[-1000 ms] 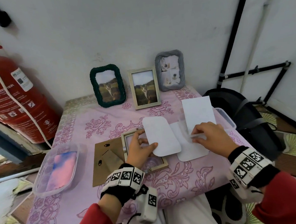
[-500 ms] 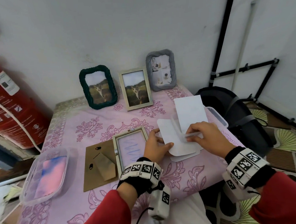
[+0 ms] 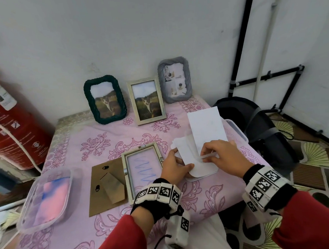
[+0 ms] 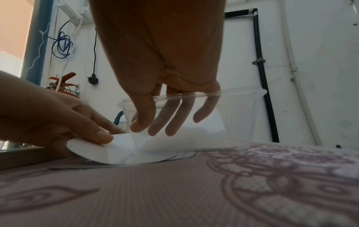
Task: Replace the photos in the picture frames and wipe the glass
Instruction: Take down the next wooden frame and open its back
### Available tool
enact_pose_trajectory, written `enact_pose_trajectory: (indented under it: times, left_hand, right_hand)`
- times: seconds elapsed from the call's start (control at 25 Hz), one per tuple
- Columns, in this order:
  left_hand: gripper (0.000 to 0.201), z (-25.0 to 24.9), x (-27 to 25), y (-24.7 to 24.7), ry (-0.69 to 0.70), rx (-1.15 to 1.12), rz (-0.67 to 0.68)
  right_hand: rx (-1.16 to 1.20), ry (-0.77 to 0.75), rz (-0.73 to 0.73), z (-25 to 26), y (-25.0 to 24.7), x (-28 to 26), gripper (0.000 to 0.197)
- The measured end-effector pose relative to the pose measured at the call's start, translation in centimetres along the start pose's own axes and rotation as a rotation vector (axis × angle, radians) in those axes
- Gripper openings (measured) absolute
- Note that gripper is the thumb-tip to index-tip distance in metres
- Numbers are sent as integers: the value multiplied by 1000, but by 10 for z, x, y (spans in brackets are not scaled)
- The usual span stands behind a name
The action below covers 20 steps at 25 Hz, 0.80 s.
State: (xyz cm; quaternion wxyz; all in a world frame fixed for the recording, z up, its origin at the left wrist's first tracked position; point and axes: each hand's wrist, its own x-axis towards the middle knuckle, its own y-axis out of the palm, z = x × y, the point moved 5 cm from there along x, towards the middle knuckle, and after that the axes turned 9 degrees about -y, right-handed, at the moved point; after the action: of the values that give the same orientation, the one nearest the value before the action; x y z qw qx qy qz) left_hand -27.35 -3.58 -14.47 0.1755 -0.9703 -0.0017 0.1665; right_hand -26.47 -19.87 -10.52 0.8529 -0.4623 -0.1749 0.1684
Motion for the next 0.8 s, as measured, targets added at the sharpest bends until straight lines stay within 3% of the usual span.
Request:
enact_pose_trajectory:
  times: [0.24,0.44,0.64,0.8]
  left_hand:
    - [65,-3,-10,-4,-20,-15,54]
    - [48,-4,-16,-12,-26,-10,48]
    - [30,-19,-21,-16,89,0,-27]
    - [21,-27,-22,-16,192,2,-100]
  right_hand:
    - [-12,29,25,2,0,1,6]
    - [12,74,38,2,-1,2,7]
    - [31,83,49,7,-2,-1,20]
    - [233,112,-16,6,-8,-1,26]
